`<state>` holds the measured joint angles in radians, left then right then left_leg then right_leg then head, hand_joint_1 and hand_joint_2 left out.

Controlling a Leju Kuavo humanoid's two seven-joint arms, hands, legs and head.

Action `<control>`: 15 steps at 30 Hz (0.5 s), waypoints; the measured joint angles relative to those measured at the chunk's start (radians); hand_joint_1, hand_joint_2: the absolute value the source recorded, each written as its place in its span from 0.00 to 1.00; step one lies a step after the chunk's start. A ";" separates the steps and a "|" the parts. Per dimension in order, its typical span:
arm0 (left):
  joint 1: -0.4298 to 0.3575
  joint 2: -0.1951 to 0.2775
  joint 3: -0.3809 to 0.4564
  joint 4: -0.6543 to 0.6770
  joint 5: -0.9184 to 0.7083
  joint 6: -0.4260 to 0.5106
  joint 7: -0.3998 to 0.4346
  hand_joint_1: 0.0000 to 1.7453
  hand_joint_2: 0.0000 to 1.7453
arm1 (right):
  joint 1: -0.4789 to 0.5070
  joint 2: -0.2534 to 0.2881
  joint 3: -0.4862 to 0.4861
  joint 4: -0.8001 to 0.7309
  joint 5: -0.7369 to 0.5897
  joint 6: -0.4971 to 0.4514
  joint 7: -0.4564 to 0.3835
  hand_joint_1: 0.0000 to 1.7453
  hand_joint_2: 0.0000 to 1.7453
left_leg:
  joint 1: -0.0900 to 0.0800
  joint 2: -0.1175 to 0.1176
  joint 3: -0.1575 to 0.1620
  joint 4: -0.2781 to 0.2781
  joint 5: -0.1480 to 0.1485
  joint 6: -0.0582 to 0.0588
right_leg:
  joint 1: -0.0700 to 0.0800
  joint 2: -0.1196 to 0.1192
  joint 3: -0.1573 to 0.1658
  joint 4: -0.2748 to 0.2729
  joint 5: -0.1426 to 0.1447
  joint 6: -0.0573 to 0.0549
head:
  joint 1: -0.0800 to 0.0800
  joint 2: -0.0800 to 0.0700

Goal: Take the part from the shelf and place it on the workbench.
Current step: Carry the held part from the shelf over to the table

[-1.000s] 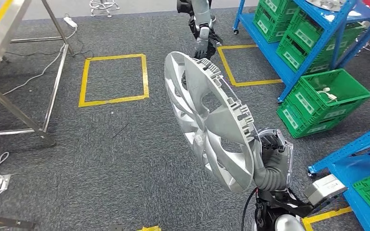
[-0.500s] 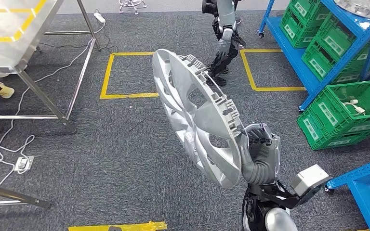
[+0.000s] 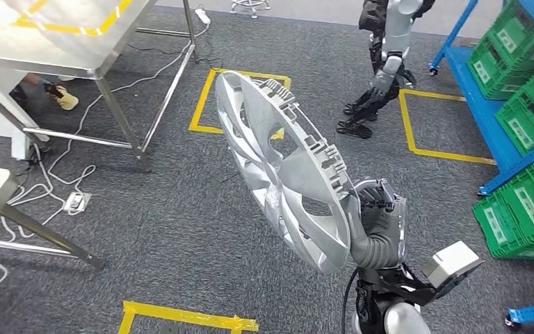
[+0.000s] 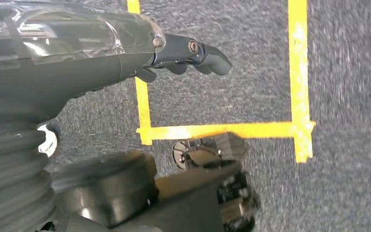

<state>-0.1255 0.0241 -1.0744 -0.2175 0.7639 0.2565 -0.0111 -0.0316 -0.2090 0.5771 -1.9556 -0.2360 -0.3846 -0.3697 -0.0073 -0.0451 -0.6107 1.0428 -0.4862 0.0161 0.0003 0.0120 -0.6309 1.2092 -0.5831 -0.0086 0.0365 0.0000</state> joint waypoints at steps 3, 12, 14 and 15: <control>-0.001 -0.004 0.000 0.000 0.000 0.000 -0.005 0.00 1.00 | 0.000 0.000 0.003 0.000 0.000 0.000 0.000 1.00 1.00 | 0.000 -0.033 -0.004 0.001 0.004 -0.005 | 0.009 0.050 0.063 -0.156 0.068 -0.020 | 0.001 0.000; 0.003 -0.003 0.000 0.000 -0.001 0.001 -0.008 0.00 1.00 | 0.006 0.004 0.005 -0.001 0.003 -0.007 0.000 1.00 1.00 | 0.011 0.047 -0.121 0.233 -0.122 -0.049 | 0.003 -0.030 0.083 -0.214 0.083 -0.024 | -0.022 0.000; 0.005 -0.002 0.000 0.000 -0.001 0.001 -0.008 0.00 1.00 | 0.009 0.004 0.005 0.000 0.003 -0.008 0.000 1.00 1.00 | 0.019 0.050 -0.115 0.233 -0.104 -0.058 | 0.001 -0.051 0.082 -0.211 0.080 -0.021 | -0.028 0.000; 0.005 -0.002 0.000 0.000 -0.001 0.001 -0.008 0.00 1.00 | 0.010 0.004 0.005 0.000 0.003 -0.008 0.000 1.00 1.00 | 0.022 0.056 -0.086 0.183 -0.073 -0.062 | 0.000 -0.060 0.082 -0.207 0.078 -0.017 | -0.031 0.000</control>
<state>-0.1207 0.0224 -1.0746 -0.2174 0.7633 0.2575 -0.0187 -0.0218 -0.2052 0.5825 -1.9553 -0.2333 -0.3925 -0.3697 0.0150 0.0105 -0.6963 1.2256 -0.5589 -0.0460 0.0001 -0.0479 -0.5486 1.0018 -0.5054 -0.0253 0.0052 0.0000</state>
